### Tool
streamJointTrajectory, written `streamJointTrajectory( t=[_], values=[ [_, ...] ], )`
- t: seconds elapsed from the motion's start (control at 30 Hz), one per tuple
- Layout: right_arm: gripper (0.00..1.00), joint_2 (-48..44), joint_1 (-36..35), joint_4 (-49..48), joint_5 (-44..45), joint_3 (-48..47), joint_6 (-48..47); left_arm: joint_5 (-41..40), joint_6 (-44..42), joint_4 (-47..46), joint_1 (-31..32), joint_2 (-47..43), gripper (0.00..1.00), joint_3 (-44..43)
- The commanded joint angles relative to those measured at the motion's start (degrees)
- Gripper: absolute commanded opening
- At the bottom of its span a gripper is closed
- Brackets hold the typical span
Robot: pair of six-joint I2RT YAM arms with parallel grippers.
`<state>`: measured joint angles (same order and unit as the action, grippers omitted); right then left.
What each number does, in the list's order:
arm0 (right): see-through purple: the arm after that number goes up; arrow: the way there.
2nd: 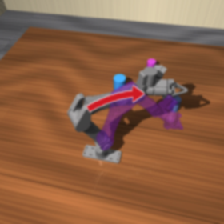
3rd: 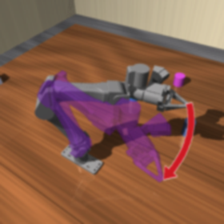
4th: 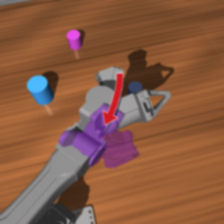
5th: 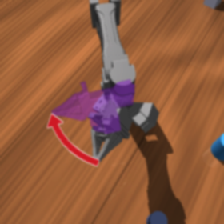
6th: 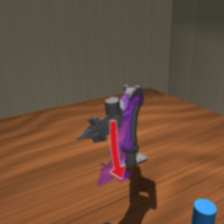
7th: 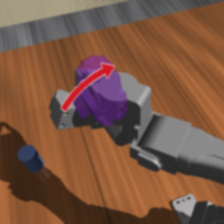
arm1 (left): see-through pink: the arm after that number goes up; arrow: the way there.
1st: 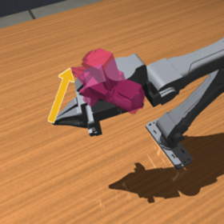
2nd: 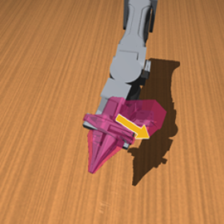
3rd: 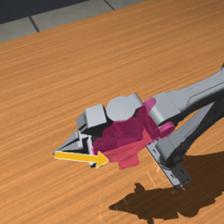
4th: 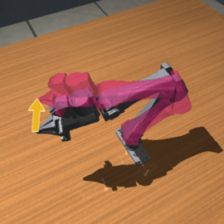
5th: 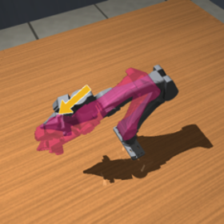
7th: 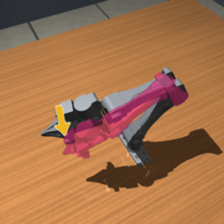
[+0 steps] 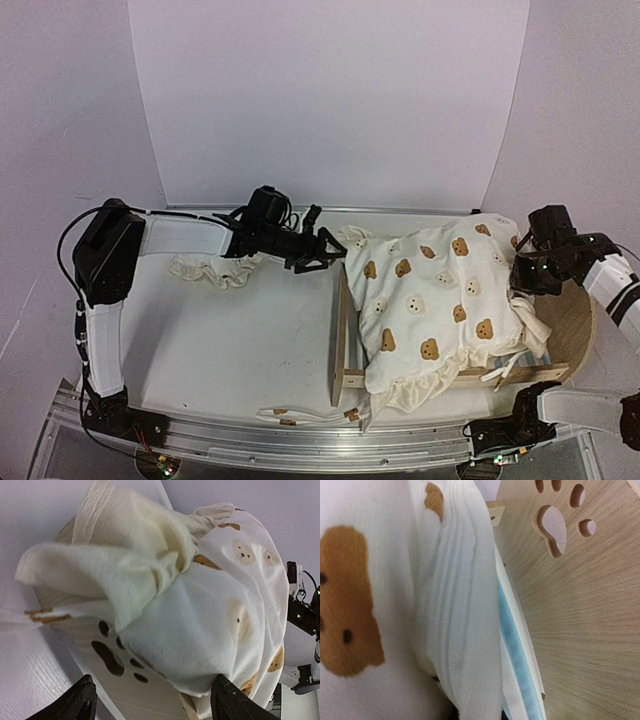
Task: Set up the pet bed
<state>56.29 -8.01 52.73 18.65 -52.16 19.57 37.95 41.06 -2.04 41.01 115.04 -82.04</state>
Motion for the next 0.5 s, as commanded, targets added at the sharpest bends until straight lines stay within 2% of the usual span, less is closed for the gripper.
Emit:
streamJointTrajectory(
  t=[0.0, 0.07, 0.13, 0.43, 0.47],
  values=[
    [0.02, -2.75, 0.28, -0.39, -5.04, -3.6, 2.93, 0.92, 0.46, -5.19, 0.38, 2.97, 0.78, -9.82],
    [0.06, -4.27, 0.29, 0.11, -7.04, -3.65, 3.76, 0.36, 0.6, -4.75, 0.34, 6.07, 0.69, -13.98],
    [0.1, -5.13, 0.28, 1.36, -8.69, -4.33, 4.61, 0.32, 0.37, -4.35, 0.3, 8.96, 0.56, -18.15],
    [0.09, -8.34, 0.28, 10.3, -18.21, -12.05, 9.72, -0.45, -4.3, -1.41, -0.12, 18.31, 0.02, -35.35],
    [0.09, -8.58, 0.3, 11.9, -18.22, -12.99, 10.35, -0.54, -4.79, -0.9, -0.26, 19.11, 0.0, -36.8]
  ],
)
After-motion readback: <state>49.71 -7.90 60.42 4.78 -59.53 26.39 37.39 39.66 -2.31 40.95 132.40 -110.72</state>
